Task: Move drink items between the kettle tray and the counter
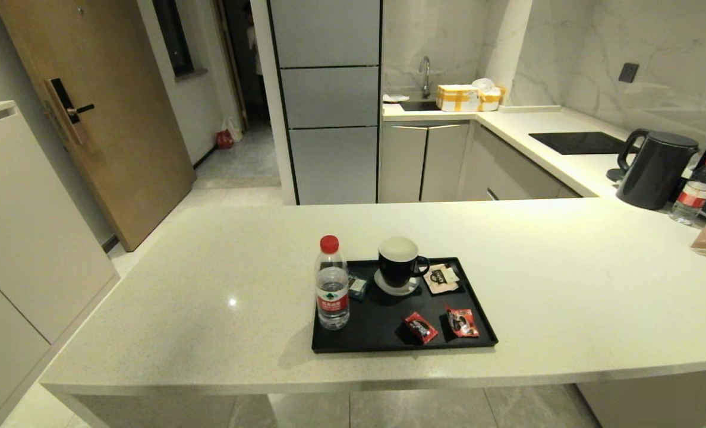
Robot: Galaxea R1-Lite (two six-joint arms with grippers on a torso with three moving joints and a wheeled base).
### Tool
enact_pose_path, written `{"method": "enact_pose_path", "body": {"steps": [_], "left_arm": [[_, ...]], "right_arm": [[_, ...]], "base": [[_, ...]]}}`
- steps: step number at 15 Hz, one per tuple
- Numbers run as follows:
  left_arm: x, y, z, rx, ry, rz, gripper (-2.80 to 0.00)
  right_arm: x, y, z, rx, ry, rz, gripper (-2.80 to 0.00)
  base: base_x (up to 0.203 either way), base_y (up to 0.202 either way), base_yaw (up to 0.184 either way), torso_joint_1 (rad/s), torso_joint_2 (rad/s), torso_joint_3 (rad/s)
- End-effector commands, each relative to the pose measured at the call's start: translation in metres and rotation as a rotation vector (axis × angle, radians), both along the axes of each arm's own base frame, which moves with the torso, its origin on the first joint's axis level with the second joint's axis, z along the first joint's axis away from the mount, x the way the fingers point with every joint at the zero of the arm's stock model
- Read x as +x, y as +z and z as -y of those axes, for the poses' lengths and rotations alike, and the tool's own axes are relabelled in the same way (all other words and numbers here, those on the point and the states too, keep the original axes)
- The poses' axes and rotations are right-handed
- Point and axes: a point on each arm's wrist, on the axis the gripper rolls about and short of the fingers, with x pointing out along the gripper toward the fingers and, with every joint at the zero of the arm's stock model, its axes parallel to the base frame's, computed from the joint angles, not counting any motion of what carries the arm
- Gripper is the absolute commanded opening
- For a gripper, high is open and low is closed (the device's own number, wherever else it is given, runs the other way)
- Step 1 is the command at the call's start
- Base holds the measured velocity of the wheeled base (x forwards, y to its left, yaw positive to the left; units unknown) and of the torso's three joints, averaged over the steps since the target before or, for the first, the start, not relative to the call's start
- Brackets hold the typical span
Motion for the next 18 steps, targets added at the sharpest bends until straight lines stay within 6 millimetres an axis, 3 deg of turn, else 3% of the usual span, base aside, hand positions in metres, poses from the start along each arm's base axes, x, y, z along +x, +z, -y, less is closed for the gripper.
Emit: {"method": "enact_pose_path", "body": {"steps": [1, 18], "left_arm": [[0.0013, -0.0041, 0.0, 0.0, 0.0, -0.016, -2.8], [0.0013, -0.0042, 0.0, 0.001, 0.0, -0.017, -2.8]], "right_arm": [[0.0002, 0.0002, 0.0, 0.001, 0.0, -0.003, -2.8], [0.0002, 0.0002, 0.0, 0.004, -0.001, -0.003, -2.8]], "base": [[0.0, 0.0, 0.0, 0.0, 0.0, 0.0], [0.0, 0.0, 0.0, 0.0, 0.0, 0.0]]}}
